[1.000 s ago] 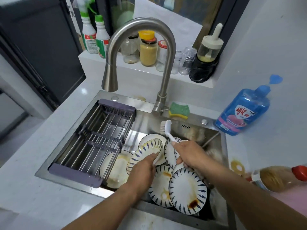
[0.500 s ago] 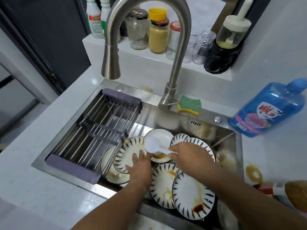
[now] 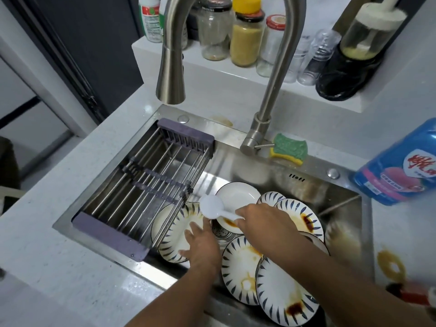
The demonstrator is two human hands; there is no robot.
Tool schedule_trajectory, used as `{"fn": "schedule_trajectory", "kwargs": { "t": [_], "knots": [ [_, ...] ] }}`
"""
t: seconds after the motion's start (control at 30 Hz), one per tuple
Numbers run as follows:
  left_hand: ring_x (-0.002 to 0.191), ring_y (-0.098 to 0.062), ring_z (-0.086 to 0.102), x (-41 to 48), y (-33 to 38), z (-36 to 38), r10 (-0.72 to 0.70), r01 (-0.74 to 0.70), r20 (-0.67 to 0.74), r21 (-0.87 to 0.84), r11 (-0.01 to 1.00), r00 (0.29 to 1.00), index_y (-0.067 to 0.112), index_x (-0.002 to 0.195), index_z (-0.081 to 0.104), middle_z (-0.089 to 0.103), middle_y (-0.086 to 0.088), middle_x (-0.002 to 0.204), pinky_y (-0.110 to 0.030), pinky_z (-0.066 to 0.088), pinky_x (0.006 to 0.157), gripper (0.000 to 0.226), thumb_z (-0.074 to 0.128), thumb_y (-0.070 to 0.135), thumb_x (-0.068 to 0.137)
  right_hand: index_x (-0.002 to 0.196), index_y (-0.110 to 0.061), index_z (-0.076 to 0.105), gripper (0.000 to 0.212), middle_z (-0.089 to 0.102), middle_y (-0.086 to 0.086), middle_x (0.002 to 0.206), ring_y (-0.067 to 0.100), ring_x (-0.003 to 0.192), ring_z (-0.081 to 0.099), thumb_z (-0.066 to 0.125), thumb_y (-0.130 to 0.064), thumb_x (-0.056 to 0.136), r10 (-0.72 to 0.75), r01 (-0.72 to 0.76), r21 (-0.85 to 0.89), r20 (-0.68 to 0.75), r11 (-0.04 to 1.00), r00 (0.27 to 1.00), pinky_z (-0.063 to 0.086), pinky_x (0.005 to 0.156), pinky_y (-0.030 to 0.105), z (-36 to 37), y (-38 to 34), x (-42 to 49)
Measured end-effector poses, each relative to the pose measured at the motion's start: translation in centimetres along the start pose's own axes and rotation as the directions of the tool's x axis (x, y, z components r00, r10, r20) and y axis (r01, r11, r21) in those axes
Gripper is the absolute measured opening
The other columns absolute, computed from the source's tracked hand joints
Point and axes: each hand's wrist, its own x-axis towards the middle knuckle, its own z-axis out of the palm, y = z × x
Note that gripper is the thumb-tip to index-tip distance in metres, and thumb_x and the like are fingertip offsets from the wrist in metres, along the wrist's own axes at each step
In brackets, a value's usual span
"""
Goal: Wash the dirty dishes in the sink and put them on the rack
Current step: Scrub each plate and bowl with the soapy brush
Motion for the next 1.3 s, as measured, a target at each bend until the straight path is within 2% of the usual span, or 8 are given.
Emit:
{"fn": "schedule_trajectory", "kwargs": {
  "t": [0.23,0.43,0.53,0.67,0.8,0.93,1.07,1.3],
  "knots": [
    [0.157,-0.032,-0.004,1.7,-0.1,1.1,-0.085,0.086,0.022,-0.073,0.994,0.996,0.028,0.162,0.002,-0.007,-0.017,0.168,-0.073,0.021,0.114,0.086,0.043,-0.009,0.096,0.109,-0.026,0.065,0.025,0.058,-0.003,0.084,0.025,0.08,0.056,0.045,-0.039,0.103,-0.022,0.022,0.014,-0.009,1.0,1.0,0.04,0.067,0.033,1.0,0.2,0.7],
    [0.156,-0.026,-0.012,2.5,0.7,1.7,-0.142,0.153,0.067,-0.201,0.968,0.988,0.029,0.162,0.003,-0.015,-0.013,0.168,-0.076,0.009,0.115,0.078,0.029,-0.006,0.098,0.096,-0.023,0.06,0.024,0.05,-0.005,0.074,0.023,0.075,0.054,0.044,-0.039,0.103,-0.014,0.014,0.009,-0.016,1.0,1.0,0.036,0.063,0.033,2.1,0.5,1.2],
    [0.156,-0.026,-0.016,3.0,0.8,2.3,-0.15,0.158,0.055,-0.206,0.966,0.987,0.026,0.162,-0.003,-0.02,-0.012,0.167,-0.076,0.005,0.115,0.078,0.031,-0.005,0.098,0.099,-0.025,0.062,0.024,0.055,-0.004,0.078,0.023,0.078,0.057,0.044,-0.04,0.104,-0.015,0.015,0.012,-0.02,1.0,1.0,0.038,0.063,0.033,2.6,0.7,1.3],
    [0.155,-0.028,-0.019,3.7,0.7,2.8,-0.155,0.161,0.046,-0.177,0.971,0.987,0.024,0.161,-0.01,-0.025,-0.013,0.166,-0.076,0.003,0.115,0.082,0.033,-0.002,0.097,0.109,-0.027,0.063,0.026,0.066,-0.003,0.092,0.021,0.086,0.063,0.043,-0.042,0.104,-0.01,0.012,0.041,-0.026,0.999,1.0,0.045,0.067,0.032,3.2,1.0,1.5],
    [0.154,-0.033,-0.021,4.5,0.6,3.4,-0.156,0.16,0.064,-0.067,0.985,0.986,0.02,0.159,-0.018,-0.028,-0.017,0.164,-0.072,0.006,0.118,0.09,0.042,0.002,0.094,0.108,-0.027,0.062,0.027,0.067,-0.003,0.093,0.022,0.089,0.064,0.042,-0.043,0.103,0.004,-0.002,0.054,-0.044,0.999,0.999,0.045,0.07,0.033,3.8,1.5,1.9],
    [0.154,-0.035,-0.021,5.2,0.5,3.7,-0.158,0.155,0.08,0.033,0.987,0.984,0.016,0.157,-0.025,-0.029,-0.019,0.163,-0.068,0.006,0.12,0.094,0.046,0.011,0.095,0.12,-0.03,0.063,0.029,0.069,-0.003,0.103,0.021,0.098,0.064,0.043,-0.043,0.104,0.023,-0.019,0.089,-0.044,0.996,0.999,0.047,0.077,0.032,3.8,1.8,2.3],
    [0.153,-0.037,-0.02,5.9,0.1,3.6,-0.135,0.125,0.082,0.11,0.986,0.987,0.014,0.154,-0.031,-0.03,-0.02,0.163,-0.065,0.006,0.122,0.102,0.051,0.019,0.094,0.119,-0.03,0.064,0.028,0.07,-0.004,0.101,0.021,0.095,0.065,0.044,-0.042,0.104,0.045,-0.043,0.102,-0.021,0.994,0.999,0.047,0.076,0.032,3.9,2.2,2.4],
    [0.154,-0.037,-0.019,6.8,-0.6,2.5,-0.087,0.073,0.087,0.161,0.984,0.992,0.014,0.154,-0.031,-0.03,-0.02,0.163,-0.062,0.009,0.123,0.089,0.04,0.021,0.102,0.123,-0.026,0.064,0.03,0.07,-0.004,0.103,0.022,0.096,0.065,0.045,-0.039,0.103,0.059,-0.056,0.095,-0.029,0.994,0.998,0.053,0.081,0.035,4.1,2.2,2.7]
  ]
}}
